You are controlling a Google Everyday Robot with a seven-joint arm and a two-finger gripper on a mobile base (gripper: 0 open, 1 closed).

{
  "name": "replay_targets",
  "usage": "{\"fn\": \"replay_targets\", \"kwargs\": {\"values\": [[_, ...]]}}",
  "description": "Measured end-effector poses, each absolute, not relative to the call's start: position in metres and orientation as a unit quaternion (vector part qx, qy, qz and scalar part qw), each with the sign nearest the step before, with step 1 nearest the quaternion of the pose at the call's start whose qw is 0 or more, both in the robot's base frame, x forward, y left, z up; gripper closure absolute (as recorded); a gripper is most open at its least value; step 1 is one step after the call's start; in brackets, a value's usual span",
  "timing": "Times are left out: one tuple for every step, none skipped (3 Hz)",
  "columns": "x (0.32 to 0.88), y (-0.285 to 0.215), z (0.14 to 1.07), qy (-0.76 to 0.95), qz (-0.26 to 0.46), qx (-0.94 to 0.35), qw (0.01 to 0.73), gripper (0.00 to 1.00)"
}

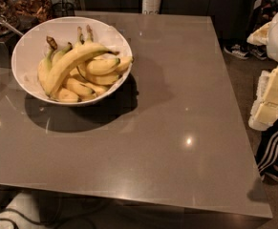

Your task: Pick banana from white bowl

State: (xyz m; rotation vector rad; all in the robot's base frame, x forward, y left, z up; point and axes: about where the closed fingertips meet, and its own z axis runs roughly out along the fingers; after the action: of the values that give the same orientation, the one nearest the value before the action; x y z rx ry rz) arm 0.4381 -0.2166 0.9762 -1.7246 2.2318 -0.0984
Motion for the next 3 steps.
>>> {"fn": "replay_targets", "kwargs": {"values": [[0.438, -0.217, 0.976, 0.781, -0.034, -0.603, 0.159, 0.0], [0.441, -0.212, 0.978, 0.78, -0.046, -0.605, 0.155, 0.0], [0.458, -0.191, 0.982, 0.771, -0.045, -0.619, 0.14, 0.0]]}}
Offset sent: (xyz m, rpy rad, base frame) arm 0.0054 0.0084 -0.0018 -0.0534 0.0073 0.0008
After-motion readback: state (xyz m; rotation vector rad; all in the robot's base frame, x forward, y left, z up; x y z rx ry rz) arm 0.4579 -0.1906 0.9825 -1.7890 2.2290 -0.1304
